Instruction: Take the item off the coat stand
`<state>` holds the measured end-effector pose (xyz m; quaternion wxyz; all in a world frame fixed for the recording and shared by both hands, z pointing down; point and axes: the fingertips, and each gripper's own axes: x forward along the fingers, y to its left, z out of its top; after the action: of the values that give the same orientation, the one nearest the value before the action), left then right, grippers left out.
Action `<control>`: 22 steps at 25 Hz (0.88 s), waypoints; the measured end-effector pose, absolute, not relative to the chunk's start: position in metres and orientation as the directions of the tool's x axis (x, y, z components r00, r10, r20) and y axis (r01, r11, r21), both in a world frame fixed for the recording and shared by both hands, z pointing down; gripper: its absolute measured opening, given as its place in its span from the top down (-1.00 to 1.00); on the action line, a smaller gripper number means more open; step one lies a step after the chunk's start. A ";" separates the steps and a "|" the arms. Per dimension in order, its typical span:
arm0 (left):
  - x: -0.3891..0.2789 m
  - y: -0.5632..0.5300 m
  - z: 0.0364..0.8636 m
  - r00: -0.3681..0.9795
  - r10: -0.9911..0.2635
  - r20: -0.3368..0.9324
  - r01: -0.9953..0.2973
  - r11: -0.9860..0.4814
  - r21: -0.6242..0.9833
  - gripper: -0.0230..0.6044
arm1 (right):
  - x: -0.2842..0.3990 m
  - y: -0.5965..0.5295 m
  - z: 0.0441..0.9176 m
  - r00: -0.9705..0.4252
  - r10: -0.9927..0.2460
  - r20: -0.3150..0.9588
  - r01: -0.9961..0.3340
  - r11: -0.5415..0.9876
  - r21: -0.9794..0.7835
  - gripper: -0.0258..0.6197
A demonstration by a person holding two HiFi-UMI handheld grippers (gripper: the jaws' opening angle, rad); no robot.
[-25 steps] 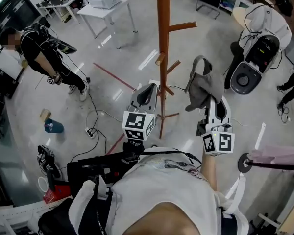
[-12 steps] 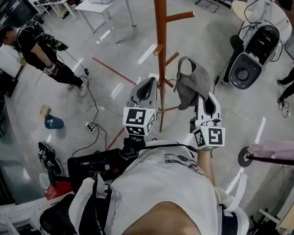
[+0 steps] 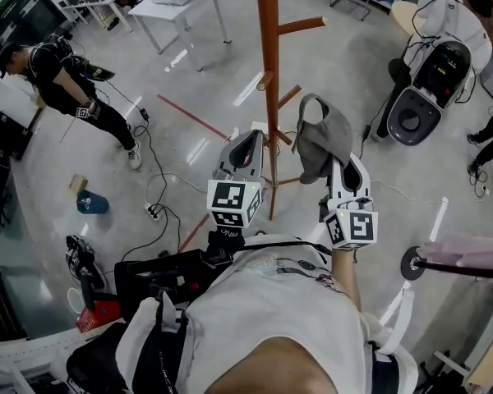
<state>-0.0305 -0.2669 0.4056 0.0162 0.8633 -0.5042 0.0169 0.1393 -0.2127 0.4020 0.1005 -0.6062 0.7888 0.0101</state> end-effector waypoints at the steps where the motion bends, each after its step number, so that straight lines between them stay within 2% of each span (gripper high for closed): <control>1: -0.031 -0.266 0.406 0.491 -0.870 0.046 -0.871 -0.491 0.011 0.92 | 0.139 -0.213 0.402 -0.245 -0.954 -0.171 -0.958 0.265 -0.106 0.78; 22: -0.030 -0.266 0.413 0.494 -0.868 0.053 -0.869 -0.494 0.023 0.92 | 0.138 -0.212 0.407 -0.244 -0.957 -0.157 -0.961 0.260 -0.089 0.79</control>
<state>-0.0301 -0.2663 0.4130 0.0232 0.8641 -0.5026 0.0170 0.1382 -0.2117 0.4073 0.0895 -0.6081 0.7887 0.0126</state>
